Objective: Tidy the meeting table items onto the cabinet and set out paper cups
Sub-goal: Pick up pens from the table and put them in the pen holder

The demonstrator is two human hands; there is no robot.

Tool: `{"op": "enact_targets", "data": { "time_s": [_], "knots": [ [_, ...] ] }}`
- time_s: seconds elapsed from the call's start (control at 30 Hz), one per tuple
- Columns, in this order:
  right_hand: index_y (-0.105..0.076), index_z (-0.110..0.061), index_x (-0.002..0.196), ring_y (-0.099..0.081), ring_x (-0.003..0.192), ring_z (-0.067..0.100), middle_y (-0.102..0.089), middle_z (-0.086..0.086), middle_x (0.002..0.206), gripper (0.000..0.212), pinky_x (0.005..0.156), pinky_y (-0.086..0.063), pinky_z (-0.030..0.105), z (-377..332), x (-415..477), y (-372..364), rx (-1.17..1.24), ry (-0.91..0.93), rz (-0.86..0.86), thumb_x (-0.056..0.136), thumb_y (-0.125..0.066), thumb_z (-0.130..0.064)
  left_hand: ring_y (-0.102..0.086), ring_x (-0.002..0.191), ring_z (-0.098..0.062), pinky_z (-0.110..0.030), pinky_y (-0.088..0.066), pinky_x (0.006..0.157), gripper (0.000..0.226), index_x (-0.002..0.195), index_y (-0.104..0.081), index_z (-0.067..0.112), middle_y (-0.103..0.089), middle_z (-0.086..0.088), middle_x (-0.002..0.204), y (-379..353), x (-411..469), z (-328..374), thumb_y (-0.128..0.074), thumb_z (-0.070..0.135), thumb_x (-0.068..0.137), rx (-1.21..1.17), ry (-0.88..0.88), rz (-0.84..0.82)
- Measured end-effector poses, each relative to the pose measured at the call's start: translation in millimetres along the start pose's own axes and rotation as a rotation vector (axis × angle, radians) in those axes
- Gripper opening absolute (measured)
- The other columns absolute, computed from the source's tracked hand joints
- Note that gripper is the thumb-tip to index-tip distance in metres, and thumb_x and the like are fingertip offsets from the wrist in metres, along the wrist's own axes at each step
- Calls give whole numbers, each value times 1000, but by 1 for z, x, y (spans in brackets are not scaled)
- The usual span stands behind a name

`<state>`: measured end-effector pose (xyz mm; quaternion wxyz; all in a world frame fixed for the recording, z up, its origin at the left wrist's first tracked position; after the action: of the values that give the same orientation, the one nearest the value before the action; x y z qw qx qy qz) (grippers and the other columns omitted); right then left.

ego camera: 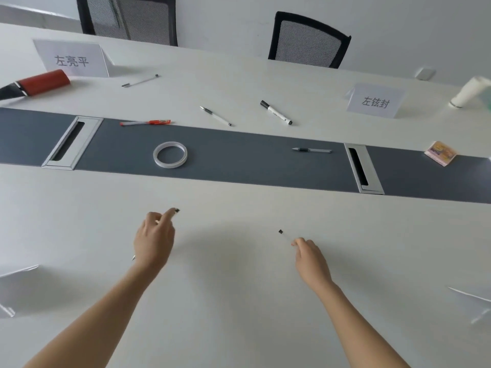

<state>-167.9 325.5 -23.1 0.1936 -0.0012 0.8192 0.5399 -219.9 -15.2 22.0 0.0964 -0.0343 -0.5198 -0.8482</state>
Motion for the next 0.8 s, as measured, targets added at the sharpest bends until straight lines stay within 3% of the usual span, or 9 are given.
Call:
{"op": "enact_targets", "data": {
  "time_s": [0.13,0.23,0.33,0.5,0.67,0.8],
  "knots": [
    [-48,-11,123,-46,110,33,-54,14,119,37,88,-41,39,0,47,44,-94,56,113,90,-33,-2,-60,61,-36,-30,-35,54,33,109,-63,18,-61,-16,73,-28,17,45,-50,6,81,-12,-152,-80],
    [-47,-11,126,-43,115,33,-51,12,127,41,91,-37,40,-1,90,68,-124,79,155,89,-33,1,-58,56,-33,-32,-38,48,40,107,-52,22,-57,-13,64,-48,29,66,-51,2,73,34,-237,-59],
    [-45,-11,128,-41,115,34,-47,12,129,43,91,-37,41,-1,131,80,-133,96,166,89,-33,2,-57,60,-34,-35,-44,48,54,110,-45,21,-57,-14,69,-67,40,71,-58,-11,68,85,-201,-31],
    [-47,-7,123,-43,108,35,-46,16,124,40,87,-36,42,2,198,100,-142,99,217,87,-37,5,-57,64,-31,-35,-46,53,50,114,-46,21,-59,-9,75,-86,36,71,-26,8,70,185,-254,31],
    [-49,-3,116,-43,110,39,-47,21,122,29,87,-37,45,7,250,117,-110,49,229,90,-37,-1,-42,73,-24,-36,-46,57,50,117,-47,22,-59,-8,79,-89,33,63,-27,8,73,186,-199,72],
    [-43,-3,124,-41,114,41,-45,22,127,36,87,-39,47,9,274,119,-131,62,244,88,-41,-1,-35,75,-20,-35,-47,57,49,116,-47,20,-59,-9,79,-91,35,64,-28,8,72,201,-211,68]
  ]
}}
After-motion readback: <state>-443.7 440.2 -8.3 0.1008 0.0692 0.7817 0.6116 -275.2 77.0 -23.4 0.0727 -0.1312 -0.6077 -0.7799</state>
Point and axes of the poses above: each hand's wrist, its own x-axis towards the middle knuckle, its own y-axis out of the back of the hand, z = x × y, the point moved 8 cm from there along x, towards the middle knuckle
